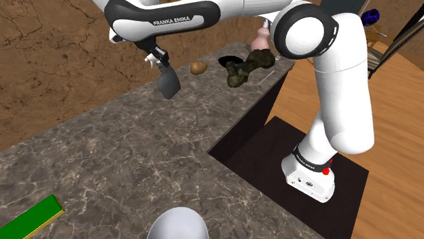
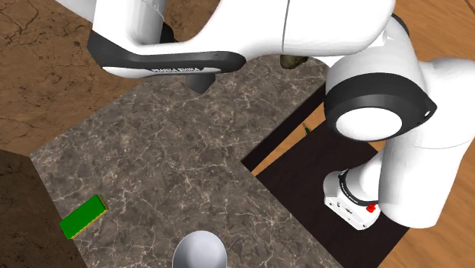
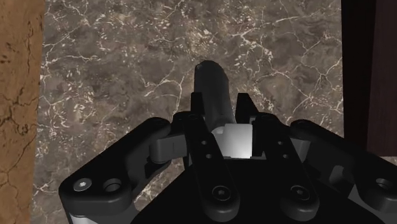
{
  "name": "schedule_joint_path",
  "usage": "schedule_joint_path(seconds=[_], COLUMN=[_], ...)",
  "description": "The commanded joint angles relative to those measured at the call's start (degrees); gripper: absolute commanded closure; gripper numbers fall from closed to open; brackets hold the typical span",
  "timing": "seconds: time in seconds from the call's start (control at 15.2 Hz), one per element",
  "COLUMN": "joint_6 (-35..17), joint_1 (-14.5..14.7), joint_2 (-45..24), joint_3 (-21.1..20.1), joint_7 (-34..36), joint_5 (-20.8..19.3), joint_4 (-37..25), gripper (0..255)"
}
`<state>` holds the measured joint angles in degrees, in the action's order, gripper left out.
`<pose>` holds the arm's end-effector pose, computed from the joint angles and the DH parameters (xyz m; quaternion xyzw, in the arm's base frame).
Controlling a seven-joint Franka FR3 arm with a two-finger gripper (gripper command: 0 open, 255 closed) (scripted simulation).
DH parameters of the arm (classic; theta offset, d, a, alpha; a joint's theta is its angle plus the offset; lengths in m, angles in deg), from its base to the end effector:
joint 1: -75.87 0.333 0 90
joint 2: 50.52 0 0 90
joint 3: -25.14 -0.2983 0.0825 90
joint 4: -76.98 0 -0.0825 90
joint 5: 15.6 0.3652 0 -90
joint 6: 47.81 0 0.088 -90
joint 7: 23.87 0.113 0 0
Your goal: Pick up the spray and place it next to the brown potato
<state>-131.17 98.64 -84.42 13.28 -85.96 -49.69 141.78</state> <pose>0.6045 0.2897 0.4474 0.6444 0.7162 -0.1790 0.1993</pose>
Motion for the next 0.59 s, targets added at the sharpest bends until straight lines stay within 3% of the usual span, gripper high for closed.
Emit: schedule_joint_path(seconds=[0.0, 0.53], joint_6=[-1.94, -5.63], joint_1=[-2.25, -8.81], joint_2=[0.98, -1.62], joint_3=[0.57, 3.11], joint_7=[-1.94, -10.28], joint_5=[-0.10, -0.81], joint_4=[1.71, -1.90], gripper=[255, 255])
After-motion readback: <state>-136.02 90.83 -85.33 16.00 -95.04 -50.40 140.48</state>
